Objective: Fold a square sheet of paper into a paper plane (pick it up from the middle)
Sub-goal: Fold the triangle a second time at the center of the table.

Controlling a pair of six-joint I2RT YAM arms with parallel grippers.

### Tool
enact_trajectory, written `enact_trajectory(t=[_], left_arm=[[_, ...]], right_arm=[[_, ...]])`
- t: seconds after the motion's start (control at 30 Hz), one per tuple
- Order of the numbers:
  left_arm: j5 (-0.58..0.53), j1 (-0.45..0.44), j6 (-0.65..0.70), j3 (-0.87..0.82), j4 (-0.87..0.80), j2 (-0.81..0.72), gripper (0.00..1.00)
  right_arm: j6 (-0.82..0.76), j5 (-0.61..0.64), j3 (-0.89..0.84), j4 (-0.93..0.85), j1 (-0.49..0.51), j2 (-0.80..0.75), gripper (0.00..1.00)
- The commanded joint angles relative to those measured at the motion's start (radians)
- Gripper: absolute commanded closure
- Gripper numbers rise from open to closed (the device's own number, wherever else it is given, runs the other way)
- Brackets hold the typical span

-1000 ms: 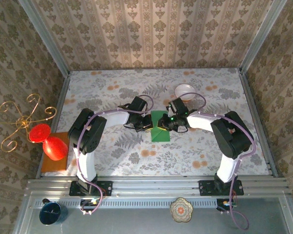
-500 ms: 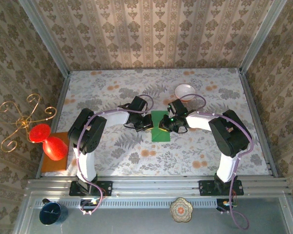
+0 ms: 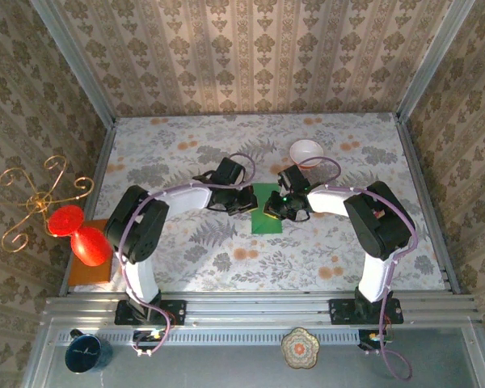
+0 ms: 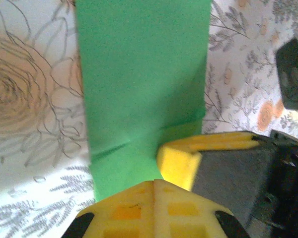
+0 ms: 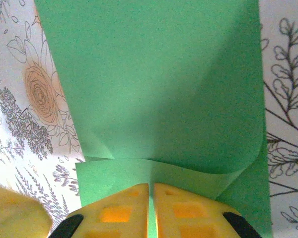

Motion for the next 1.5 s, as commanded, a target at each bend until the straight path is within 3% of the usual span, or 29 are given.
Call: enact_trajectory(t=[0.0, 0.3, 1.47], left_arm=[[-0.008, -0.032, -0.043, -0.039, 0.019, -0.057, 0.98], [0.002, -0.115, -0.096, -0.098, 0.009, -0.06, 0.97], [-0.034, -0.077, -0.077, -0.114, -0.015, 0.018, 0.99]], right_arm=[[0.016, 0.061, -0.022, -0.053, 0.004, 0.011, 0.85], [0.025, 0.048, -0.026, -0.035, 0.002, 0.007, 0.85], [0.02, 0.047, -0.029, -0.045, -0.005, 0.003, 0.85]])
